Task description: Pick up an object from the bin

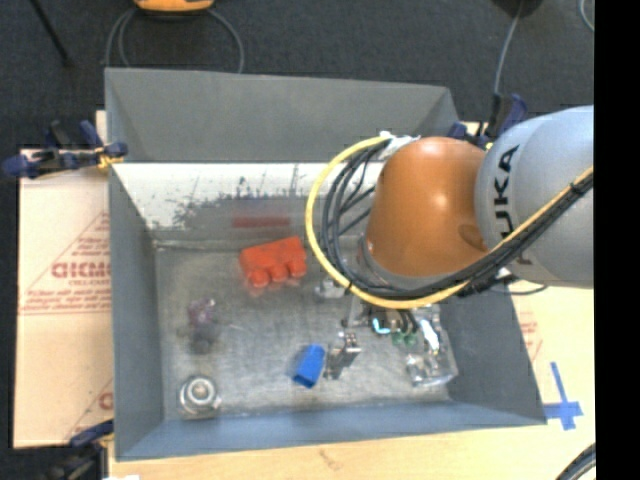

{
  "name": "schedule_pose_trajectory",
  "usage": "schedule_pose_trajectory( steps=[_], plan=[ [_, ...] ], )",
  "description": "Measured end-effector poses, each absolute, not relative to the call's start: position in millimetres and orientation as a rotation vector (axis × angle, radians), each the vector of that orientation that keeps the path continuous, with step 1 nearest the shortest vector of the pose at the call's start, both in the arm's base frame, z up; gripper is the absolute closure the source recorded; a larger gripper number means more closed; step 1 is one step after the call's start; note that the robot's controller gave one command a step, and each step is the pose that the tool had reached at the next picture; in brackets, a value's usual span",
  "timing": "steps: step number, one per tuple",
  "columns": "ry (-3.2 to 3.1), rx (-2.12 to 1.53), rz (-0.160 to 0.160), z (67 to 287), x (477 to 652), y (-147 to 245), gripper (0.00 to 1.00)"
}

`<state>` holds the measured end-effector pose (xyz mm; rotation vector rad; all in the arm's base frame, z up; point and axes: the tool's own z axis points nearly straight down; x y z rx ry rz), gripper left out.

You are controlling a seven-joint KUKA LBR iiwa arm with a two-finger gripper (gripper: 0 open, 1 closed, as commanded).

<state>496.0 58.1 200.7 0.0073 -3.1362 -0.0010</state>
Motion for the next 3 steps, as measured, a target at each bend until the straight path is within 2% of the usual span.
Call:
schedule_pose_trajectory(
  steps=[1, 2, 3],
  plan=[
    [-3.152, 0.061, -0.002, 72, 491.6, 45, 0.0],
    [-3.158, 0.057, -0.005, 75, 493.1, 46, 1.0],
    [-3.137, 0.327, 0.005, 292, 503.8, -2, 1.0]
  ],
)
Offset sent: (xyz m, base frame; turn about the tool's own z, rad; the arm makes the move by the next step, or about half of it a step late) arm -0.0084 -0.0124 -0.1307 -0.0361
